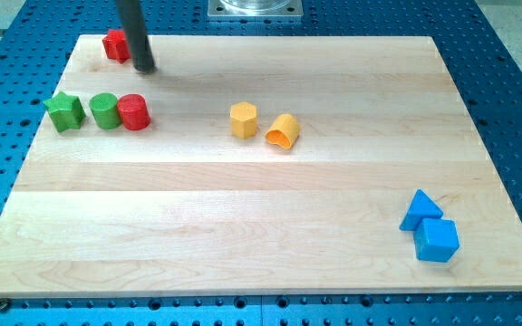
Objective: Move the red circle diagonally to the hexagon
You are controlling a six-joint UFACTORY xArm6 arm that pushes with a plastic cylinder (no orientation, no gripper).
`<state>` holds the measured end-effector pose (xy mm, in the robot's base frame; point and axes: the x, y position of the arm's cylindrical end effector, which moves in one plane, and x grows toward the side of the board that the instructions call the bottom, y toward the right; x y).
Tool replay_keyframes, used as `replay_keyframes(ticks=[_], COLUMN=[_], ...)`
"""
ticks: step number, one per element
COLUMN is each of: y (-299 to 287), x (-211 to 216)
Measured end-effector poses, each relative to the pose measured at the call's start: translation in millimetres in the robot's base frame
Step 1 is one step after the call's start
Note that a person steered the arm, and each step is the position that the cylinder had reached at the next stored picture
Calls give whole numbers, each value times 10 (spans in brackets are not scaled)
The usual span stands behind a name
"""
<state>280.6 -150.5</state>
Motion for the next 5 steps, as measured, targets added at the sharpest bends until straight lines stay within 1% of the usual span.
replay_keyframes(ticks=[1, 2, 3, 4, 5], y=[98, 46, -76, -528, -218], x=[891, 1372, 1726, 1710, 1134])
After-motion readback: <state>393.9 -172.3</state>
